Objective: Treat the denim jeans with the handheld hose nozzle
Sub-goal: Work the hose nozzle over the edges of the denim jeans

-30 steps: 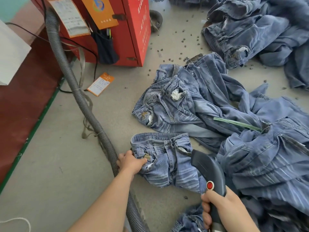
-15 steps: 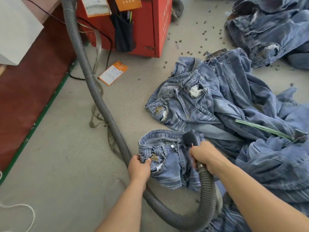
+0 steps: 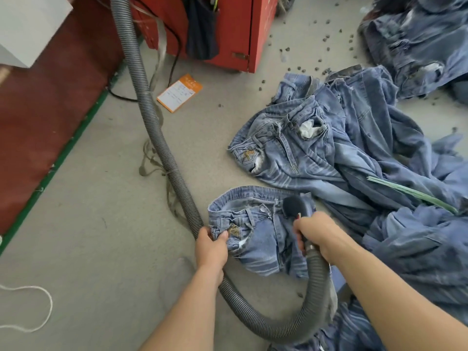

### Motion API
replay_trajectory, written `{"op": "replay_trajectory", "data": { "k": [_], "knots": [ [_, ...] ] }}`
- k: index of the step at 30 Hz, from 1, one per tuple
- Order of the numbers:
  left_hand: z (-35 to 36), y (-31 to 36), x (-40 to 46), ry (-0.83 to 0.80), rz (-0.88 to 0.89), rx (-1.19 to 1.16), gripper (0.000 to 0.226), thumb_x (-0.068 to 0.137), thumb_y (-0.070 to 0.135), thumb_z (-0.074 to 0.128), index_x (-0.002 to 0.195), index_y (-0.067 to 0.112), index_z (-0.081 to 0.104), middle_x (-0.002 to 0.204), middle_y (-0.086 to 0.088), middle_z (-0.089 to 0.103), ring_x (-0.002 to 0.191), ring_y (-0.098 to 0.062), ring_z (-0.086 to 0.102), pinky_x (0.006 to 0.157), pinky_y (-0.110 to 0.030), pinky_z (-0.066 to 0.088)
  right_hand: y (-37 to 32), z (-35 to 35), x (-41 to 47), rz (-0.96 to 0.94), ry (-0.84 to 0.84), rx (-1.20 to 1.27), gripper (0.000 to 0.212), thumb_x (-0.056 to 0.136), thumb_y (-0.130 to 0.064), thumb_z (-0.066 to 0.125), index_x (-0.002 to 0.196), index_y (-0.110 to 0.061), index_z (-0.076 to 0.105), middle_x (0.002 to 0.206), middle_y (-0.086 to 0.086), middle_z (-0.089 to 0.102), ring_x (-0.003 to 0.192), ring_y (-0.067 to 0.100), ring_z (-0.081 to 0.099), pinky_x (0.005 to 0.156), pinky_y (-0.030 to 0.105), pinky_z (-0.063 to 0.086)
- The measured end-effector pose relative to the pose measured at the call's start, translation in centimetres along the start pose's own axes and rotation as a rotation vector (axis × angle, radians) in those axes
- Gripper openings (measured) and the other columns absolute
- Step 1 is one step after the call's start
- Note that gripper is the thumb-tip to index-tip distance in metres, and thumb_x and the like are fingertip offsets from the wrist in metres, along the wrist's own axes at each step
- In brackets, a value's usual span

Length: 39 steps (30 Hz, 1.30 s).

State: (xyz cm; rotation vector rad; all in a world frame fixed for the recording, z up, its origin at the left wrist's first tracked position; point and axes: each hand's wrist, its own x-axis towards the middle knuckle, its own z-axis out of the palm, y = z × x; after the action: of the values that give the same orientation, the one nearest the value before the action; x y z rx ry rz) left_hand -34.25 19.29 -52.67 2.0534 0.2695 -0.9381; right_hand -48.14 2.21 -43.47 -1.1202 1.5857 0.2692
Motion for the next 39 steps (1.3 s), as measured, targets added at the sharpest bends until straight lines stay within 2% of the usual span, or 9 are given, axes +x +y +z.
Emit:
{"op": "replay_trajectory", "data": {
  "k": [6,13,17,20,26,28,31,34,39],
  "knots": [
    [0.0,-0.1,-0.4,-0.002,0.010,-0.061,0.019,0.097,0.008,0.067,0.109,0.020,0.058,0.110,-0.003,0.069,0.101,-0.025,0.066,0.098,-0.041,0.054,-0.3,-3.3,-1.0,-0.125,0.232,0.231,0.012,0.081,0.006,0.052,0.071,-0.001,0.054,0.053,0.017,0.050,0.034,0.022,0.045,0.043,0.030,0.045],
    [-0.2,-0.5,-0.6,-0.027,-0.043,-0.137,0.024,0.099,0.009,0.065,0.107,0.029,0.055,0.106,0.005,0.067,0.101,-0.022,0.065,0.099,-0.044,0.054,1.0,0.5,-3.0,0.001,-0.097,0.067,0.013,0.087,0.008,0.054,0.076,0.000,0.053,0.048,0.012,0.051,0.034,0.021,0.046,0.040,0.028,0.044],
    [-0.6,-0.8,-0.7,-0.055,-0.045,-0.141,0.025,0.098,0.011,0.066,0.107,0.032,0.058,0.114,0.003,0.068,0.105,-0.021,0.065,0.102,-0.046,0.053,-0.3,0.4,-0.2,-0.025,0.114,0.135,0.008,0.086,0.010,0.052,0.083,0.004,0.055,0.057,0.016,0.051,0.041,0.022,0.046,0.047,0.031,0.044],
    [-0.7,-1.0,-0.6,-0.068,-0.077,-0.184,0.033,0.099,0.012,0.066,0.129,0.024,0.058,0.124,0.001,0.067,0.113,-0.023,0.065,0.106,-0.050,0.051,-0.6,-1.5,-1.0,-0.123,0.188,0.226,0.010,0.086,0.007,0.053,0.080,-0.002,0.054,0.060,0.015,0.050,0.041,0.022,0.045,0.047,0.031,0.043],
    [-0.8,-0.9,-0.4,-0.147,-0.143,-0.288,0.025,0.101,0.008,0.062,0.100,0.033,0.063,0.116,0.002,0.071,0.109,-0.027,0.069,0.103,-0.054,0.053,1.8,1.2,-6.2,-0.096,-0.195,0.050,0.015,0.085,0.002,0.059,0.073,-0.005,0.053,0.048,0.011,0.051,0.034,0.021,0.046,0.039,0.028,0.043],
    [-0.7,-0.9,-0.4,-0.177,-0.151,-0.314,0.024,0.101,0.006,0.060,0.105,0.029,0.065,0.118,-0.001,0.072,0.111,-0.029,0.068,0.104,-0.055,0.052,1.5,2.7,-5.7,-0.076,-0.216,-0.016,0.014,0.086,0.004,0.056,0.075,-0.003,0.051,0.047,0.011,0.051,0.033,0.020,0.045,0.039,0.026,0.042],
    [-1.1,-1.2,-0.4,-0.192,-0.160,-0.336,0.027,0.101,0.002,0.058,0.120,0.021,0.066,0.119,-0.004,0.073,0.111,-0.028,0.069,0.105,-0.054,0.052,0.0,3.2,-3.5,-0.094,-0.084,0.037,0.015,0.086,0.008,0.053,0.074,0.000,0.052,0.056,0.017,0.051,0.037,0.023,0.045,0.045,0.030,0.044],
    [-1.7,-1.6,-0.4,-0.183,-0.195,-0.377,0.029,0.102,-0.001,0.056,0.108,0.025,0.067,0.115,-0.004,0.075,0.108,-0.029,0.070,0.103,-0.053,0.053,-0.8,1.1,-3.1,-0.148,0.034,0.174,0.017,0.086,0.007,0.055,0.073,-0.003,0.052,0.057,0.016,0.051,0.042,0.023,0.046,0.049,0.034,0.045],
    [-1.7,-1.1,-0.7,-0.297,-0.236,-0.463,0.031,0.102,-0.007,0.050,0.112,0.018,0.067,0.113,-0.009,0.075,0.108,-0.033,0.070,0.101,-0.053,0.054,2.2,0.7,-6.3,-0.060,-0.277,0.090,0.017,0.083,0.002,0.062,0.069,-0.006,0.055,0.054,0.015,0.053,0.038,0.023,0.047,0.041,0.029,0.044]
  ]
}}
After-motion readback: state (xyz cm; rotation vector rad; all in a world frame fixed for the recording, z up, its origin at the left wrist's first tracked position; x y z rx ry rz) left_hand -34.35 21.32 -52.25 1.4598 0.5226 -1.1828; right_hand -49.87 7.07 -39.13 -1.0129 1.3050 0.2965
